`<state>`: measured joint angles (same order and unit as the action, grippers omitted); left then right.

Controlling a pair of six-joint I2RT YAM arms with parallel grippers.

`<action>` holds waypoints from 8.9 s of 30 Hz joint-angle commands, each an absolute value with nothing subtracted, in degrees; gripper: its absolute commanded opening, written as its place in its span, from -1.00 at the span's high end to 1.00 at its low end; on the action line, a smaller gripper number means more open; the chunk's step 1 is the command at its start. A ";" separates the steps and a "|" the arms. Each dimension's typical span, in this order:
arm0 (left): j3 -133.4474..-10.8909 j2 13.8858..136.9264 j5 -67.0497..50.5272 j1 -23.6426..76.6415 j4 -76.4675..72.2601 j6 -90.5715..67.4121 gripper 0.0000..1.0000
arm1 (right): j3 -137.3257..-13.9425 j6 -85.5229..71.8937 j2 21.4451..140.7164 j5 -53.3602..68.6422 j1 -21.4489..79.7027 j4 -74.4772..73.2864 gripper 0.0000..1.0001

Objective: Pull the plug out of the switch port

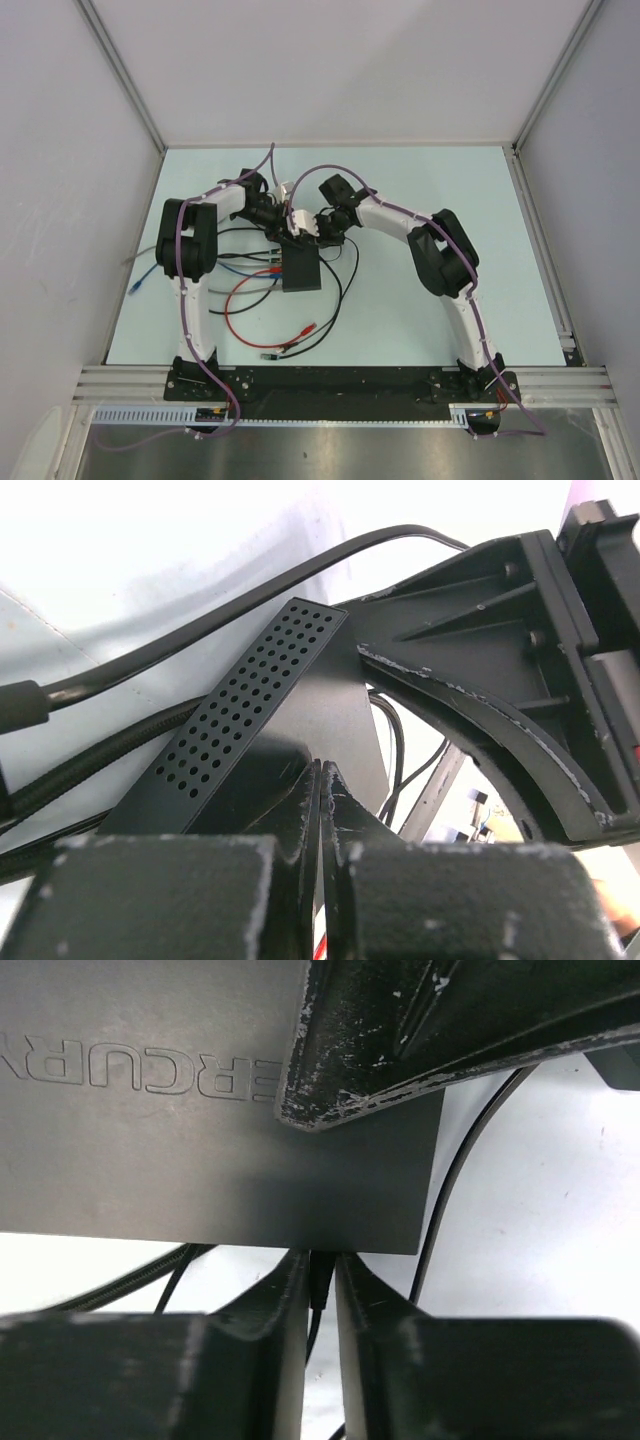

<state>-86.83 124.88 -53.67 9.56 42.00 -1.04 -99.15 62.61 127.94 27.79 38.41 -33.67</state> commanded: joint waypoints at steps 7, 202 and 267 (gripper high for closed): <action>-85.69 127.35 -44.65 9.14 41.66 1.93 0.99 | -104.40 65.39 127.96 29.80 38.15 -38.23 0.89; -75.23 113.20 -47.98 15.99 43.59 17.23 0.67 | -98.70 22.76 118.83 35.07 29.71 -40.17 -0.35; -79.10 121.02 -53.09 2.72 38.50 7.56 0.22 | -107.49 21.53 136.05 38.59 33.84 -38.50 1.00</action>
